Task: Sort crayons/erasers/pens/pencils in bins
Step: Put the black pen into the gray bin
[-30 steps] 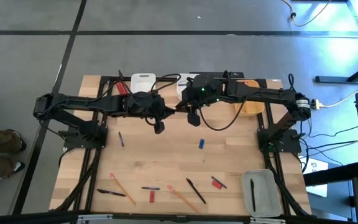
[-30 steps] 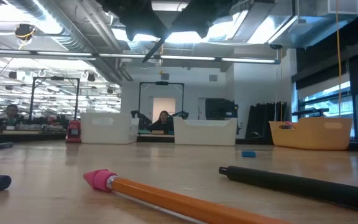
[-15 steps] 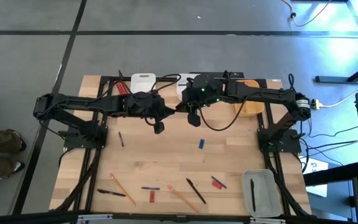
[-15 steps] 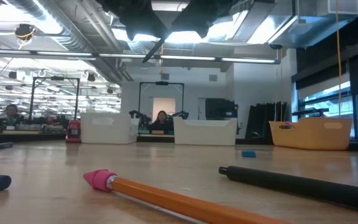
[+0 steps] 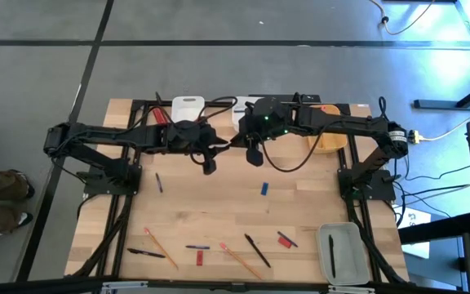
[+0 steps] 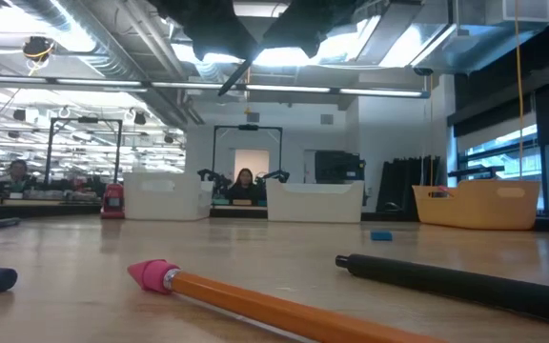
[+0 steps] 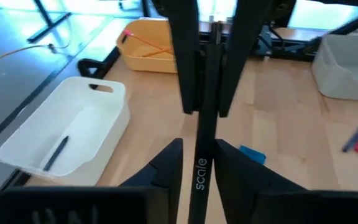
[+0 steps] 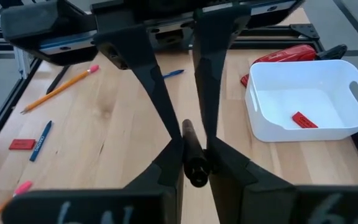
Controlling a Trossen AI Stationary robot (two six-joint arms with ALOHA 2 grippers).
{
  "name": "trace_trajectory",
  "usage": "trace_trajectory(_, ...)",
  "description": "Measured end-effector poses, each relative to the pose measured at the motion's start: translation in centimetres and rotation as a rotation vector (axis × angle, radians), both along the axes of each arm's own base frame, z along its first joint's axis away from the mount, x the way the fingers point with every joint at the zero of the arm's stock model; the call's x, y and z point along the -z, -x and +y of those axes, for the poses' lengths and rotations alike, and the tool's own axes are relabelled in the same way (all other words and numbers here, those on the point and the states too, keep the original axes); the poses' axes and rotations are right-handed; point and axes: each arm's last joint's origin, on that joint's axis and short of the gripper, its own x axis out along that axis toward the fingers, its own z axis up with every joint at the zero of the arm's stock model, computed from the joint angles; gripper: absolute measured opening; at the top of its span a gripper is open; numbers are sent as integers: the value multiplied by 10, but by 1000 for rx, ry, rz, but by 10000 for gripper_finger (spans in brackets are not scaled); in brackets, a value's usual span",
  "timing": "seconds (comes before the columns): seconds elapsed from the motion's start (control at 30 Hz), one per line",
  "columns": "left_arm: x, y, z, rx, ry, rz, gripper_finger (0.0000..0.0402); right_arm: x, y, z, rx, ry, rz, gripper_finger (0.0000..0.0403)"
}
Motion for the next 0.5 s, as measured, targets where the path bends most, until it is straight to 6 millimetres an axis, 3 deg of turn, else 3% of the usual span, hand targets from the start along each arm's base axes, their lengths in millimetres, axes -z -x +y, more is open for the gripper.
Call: trace_trajectory(0.5,0,0,0,-14,-11,3,96,1,0,0,-2,-3,7,57)
